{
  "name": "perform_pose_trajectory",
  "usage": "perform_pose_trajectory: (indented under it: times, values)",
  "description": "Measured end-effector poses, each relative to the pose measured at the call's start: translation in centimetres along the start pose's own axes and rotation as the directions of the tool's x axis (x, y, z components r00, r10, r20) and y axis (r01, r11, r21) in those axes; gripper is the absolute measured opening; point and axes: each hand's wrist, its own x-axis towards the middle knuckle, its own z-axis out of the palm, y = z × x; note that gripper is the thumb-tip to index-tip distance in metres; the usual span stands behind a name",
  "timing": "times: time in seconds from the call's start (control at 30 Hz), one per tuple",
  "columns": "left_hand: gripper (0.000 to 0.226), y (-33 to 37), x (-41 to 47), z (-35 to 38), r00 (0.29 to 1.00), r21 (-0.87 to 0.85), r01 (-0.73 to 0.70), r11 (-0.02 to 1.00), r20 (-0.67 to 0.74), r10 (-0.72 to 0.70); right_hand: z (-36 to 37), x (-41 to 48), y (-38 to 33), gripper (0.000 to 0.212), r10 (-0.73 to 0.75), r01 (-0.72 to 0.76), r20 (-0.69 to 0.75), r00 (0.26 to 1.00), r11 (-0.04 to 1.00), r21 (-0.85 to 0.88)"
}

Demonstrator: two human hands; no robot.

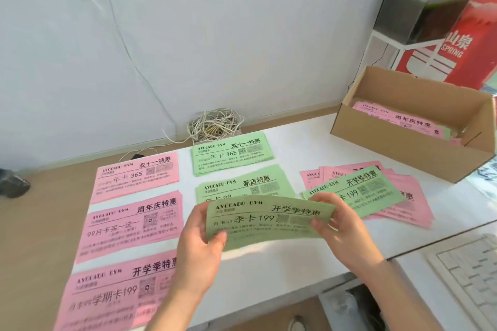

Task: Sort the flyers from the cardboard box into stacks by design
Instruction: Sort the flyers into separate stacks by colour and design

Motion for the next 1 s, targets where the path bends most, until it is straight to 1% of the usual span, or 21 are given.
perform_pose_trajectory:
  times: [0.07,0.13,0.2,0.3,0.37,0.4,0.43,0.5,0.53,0.57,0.6,0.67,0.7,0.73,0.77,0.8,0.87,0.93,1.0]
  values:
    - [0.051,-1.6,0.0,-0.2,0.999,0.101,0.011,0.995,0.032,-0.014,1.5,-0.4,0.5,0.046,0.052,-0.051,0.004,0.999,0.998,-0.031]
    - [0.048,-2.8,0.1,-0.2,0.998,0.185,-0.002,0.983,0.055,-0.008,2.7,-0.6,0.7,0.050,0.109,-0.109,0.006,0.994,0.994,-0.022]
    - [0.045,-3.5,0.1,-0.1,0.998,0.251,-0.049,0.967,0.054,0.036,3.2,-0.6,0.7,0.049,0.114,-0.116,-0.048,0.992,0.992,-0.047]
    - [0.049,-3.6,0.0,-0.1,0.995,0.230,-0.097,0.968,0.022,0.095,3.5,-0.5,0.6,0.045,0.074,-0.085,-0.146,0.986,0.994,-0.071]
    - [0.051,-3.6,0.1,-0.2,0.993,0.237,-0.115,0.965,-0.005,0.120,3.7,-0.4,0.4,0.042,0.053,-0.067,-0.171,0.984,0.995,-0.076]
    - [0.051,-3.8,0.2,-0.1,0.992,0.258,-0.117,0.959,-0.008,0.124,3.7,-0.3,0.4,0.039,0.044,-0.060,-0.152,0.987,0.993,-0.104]
    - [0.050,-3.9,0.4,0.1,0.993,0.289,-0.114,0.950,-0.002,0.120,3.9,-0.4,0.5,0.043,0.047,-0.062,-0.100,0.994,0.987,-0.150]
    - [0.050,-4.2,0.4,0.6,0.995,0.371,-0.103,0.923,0.027,0.100,4.2,-0.6,0.7,0.075,0.082,-0.061,0.060,0.995,0.954,-0.294]
    - [0.051,-4.3,0.1,0.7,0.993,0.424,-0.117,0.898,0.047,0.107,4.4,-0.7,0.8,0.088,0.098,-0.042,0.122,0.988,0.917,-0.398]
    - [0.056,-4.4,-0.1,0.7,0.988,0.485,-0.157,0.860,0.074,0.139,4.6,-0.8,1.1,0.094,0.100,-0.006,0.160,0.982,0.863,-0.505]
    - [0.062,-4.5,-0.2,0.6,0.979,0.555,-0.206,0.806,0.117,0.170,4.8,-1.0,1.2,0.094,0.095,0.029,0.178,0.980,0.806,-0.592]
    - [0.072,-4.7,-0.6,0.3,0.960,0.682,-0.281,0.675,0.203,0.195,5.1,-1.2,1.7,0.082,0.078,0.076,0.187,0.979,0.714,-0.696]
    - [0.071,-4.7,-0.7,0.2,0.945,0.731,-0.328,0.598,0.257,0.204,5.2,-1.3,1.9,0.075,0.062,0.095,0.187,0.980,0.682,-0.725]
    - [0.068,-4.6,-0.8,0.2,0.922,0.764,-0.386,0.517,0.339,0.188,5.3,-1.4,1.9,0.069,0.049,0.108,0.185,0.982,0.659,-0.744]
    - [0.067,-4.4,-0.9,0.2,0.889,0.768,-0.446,0.460,0.440,0.127,5.3,-1.5,1.9,0.067,0.045,0.118,0.192,0.980,0.645,-0.755]
    - [0.073,-4.4,-1.0,0.4,0.847,0.753,-0.492,0.438,0.531,0.038,5.3,-1.7,1.8,0.071,0.055,0.132,0.216,0.975,0.641,-0.756]
    - [0.091,-4.6,-0.9,0.8,0.778,0.740,-0.534,0.410,0.620,-0.105,5.1,-2.0,1.7,0.088,0.106,0.173,0.304,0.947,0.627,-0.759]
    - [0.096,-4.8,-0.9,1.2,0.765,0.752,-0.541,0.376,0.626,-0.152,4.8,-2.3,1.6,0.096,0.146,0.224,0.372,0.917,0.582,-0.782]
    - [0.091,-4.7,-1.1,1.2,0.786,0.774,-0.531,0.344,0.602,-0.142,4.3,-2.4,1.5,0.094,0.151,0.239,0.385,0.910,0.568,-0.788]
